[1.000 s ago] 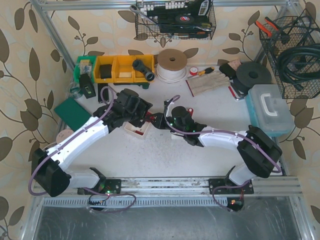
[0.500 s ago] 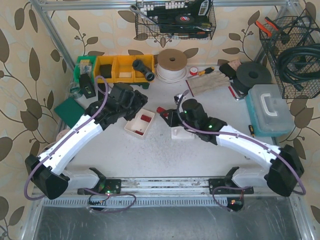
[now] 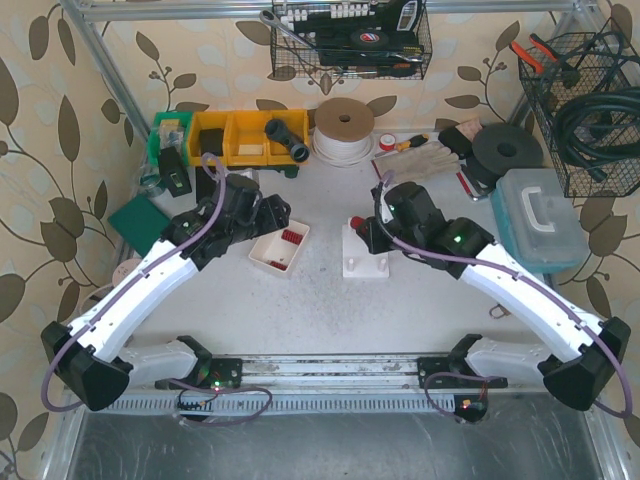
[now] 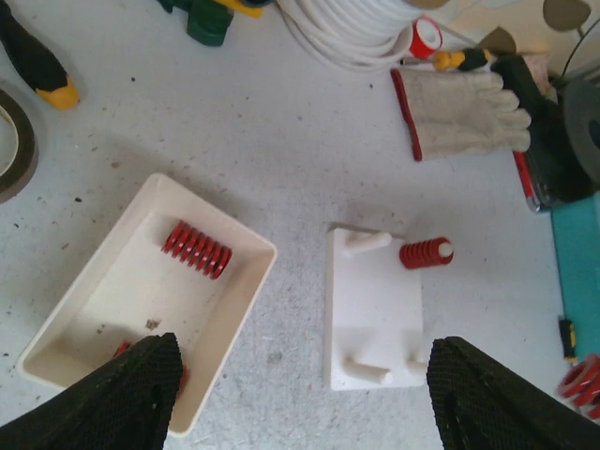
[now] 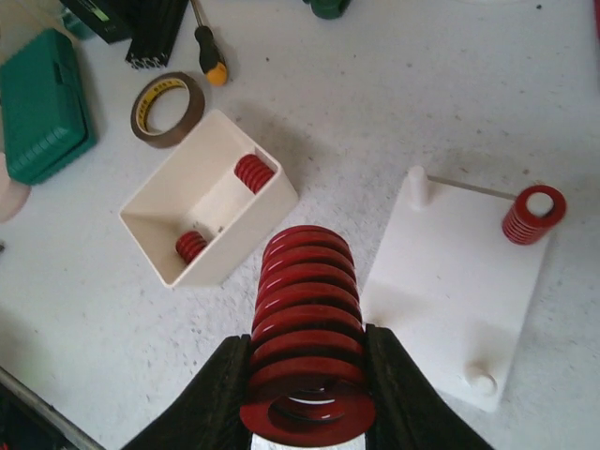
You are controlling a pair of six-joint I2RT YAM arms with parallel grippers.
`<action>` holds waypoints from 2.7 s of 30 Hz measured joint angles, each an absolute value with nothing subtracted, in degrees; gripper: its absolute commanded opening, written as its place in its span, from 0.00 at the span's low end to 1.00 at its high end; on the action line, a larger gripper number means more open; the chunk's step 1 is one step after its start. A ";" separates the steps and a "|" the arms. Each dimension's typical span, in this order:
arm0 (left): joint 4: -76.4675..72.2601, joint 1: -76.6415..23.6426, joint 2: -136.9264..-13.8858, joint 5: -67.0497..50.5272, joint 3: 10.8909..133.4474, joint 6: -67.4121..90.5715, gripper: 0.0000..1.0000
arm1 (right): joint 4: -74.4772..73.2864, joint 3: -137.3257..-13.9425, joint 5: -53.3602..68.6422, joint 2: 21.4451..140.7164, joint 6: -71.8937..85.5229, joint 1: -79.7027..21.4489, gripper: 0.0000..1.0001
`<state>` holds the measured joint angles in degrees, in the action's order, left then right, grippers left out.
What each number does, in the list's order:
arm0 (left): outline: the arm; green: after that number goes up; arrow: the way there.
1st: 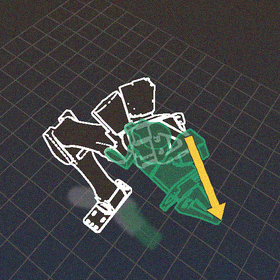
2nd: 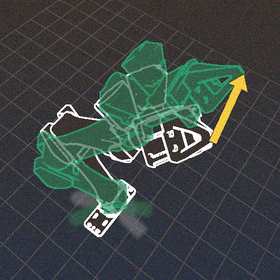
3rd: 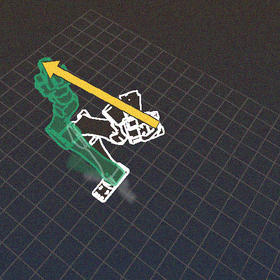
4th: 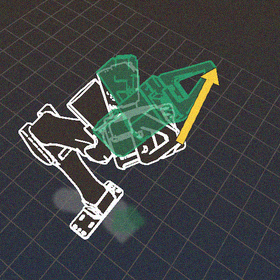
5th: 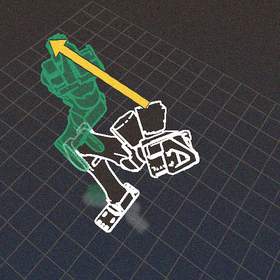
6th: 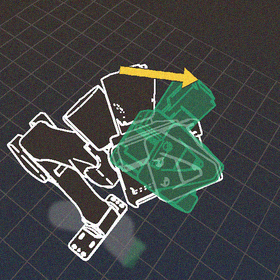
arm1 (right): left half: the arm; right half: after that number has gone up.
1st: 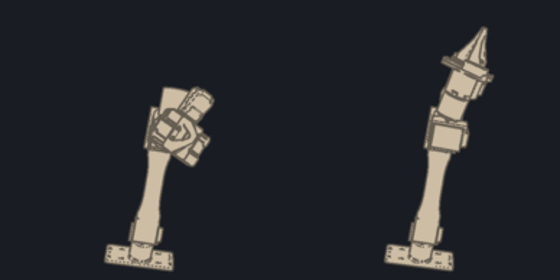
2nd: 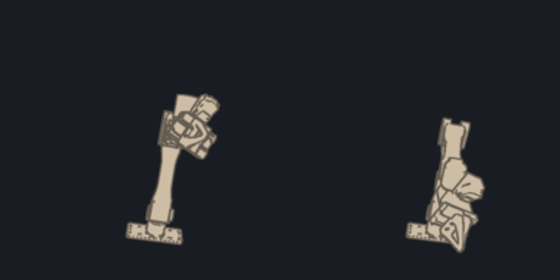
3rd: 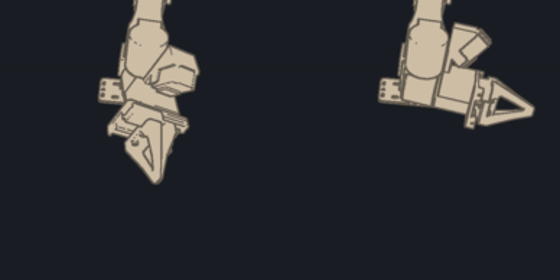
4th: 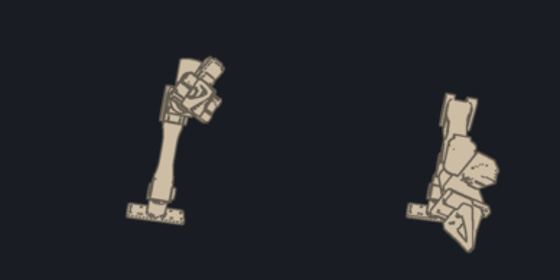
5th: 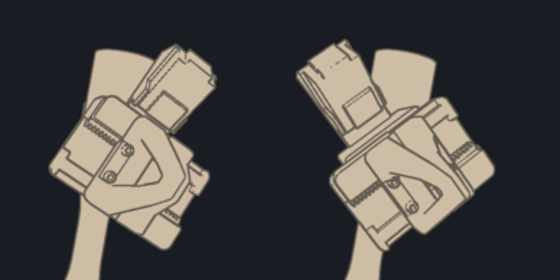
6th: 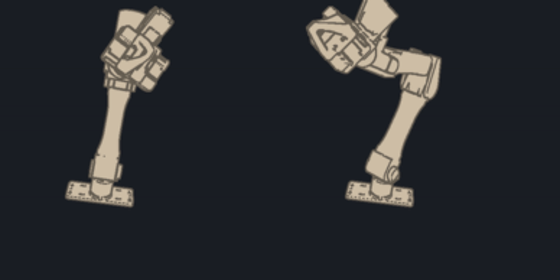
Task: Install the large spring
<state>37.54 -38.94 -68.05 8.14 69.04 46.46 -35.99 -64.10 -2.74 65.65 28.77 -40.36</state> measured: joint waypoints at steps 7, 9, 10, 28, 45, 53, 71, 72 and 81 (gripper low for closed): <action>35.53 -42.26 -66.41 7.51 63.44 41.89 0.75 | -46.17 -71.11 -5.04 65.80 25.39 -40.36 0.00; 34.98 -44.49 -66.32 8.21 62.74 40.51 0.75 | -47.90 -72.79 -6.00 66.13 24.27 -40.36 0.00; 34.48 -45.41 -66.08 8.73 62.17 39.97 0.75 | -48.75 -73.58 -6.39 66.52 23.75 -40.36 0.00; 19.51 -46.98 -62.35 10.90 46.33 35.77 0.73 | -57.80 -82.72 -8.16 75.75 16.16 -37.06 0.00; 16.16 -46.41 -72.95 15.00 55.94 27.68 0.77 | -57.65 -87.92 1.13 85.49 10.61 -29.71 0.00; 11.25 -38.83 -70.43 5.93 49.36 28.99 0.80 | -60.03 -90.96 0.84 90.24 10.41 -29.71 0.00; 2.90 -34.46 -65.10 -2.33 43.27 31.66 0.84 | -69.67 -104.22 -3.70 100.86 8.88 -30.22 0.00; 2.68 -34.41 -65.06 -2.57 43.16 31.81 0.84 | -69.80 -104.66 -3.79 101.30 8.91 -30.28 0.00; 0.78 -33.39 -64.60 -4.16 42.15 32.88 0.83 | -71.99 -108.33 -4.93 104.90 8.91 -30.81 0.00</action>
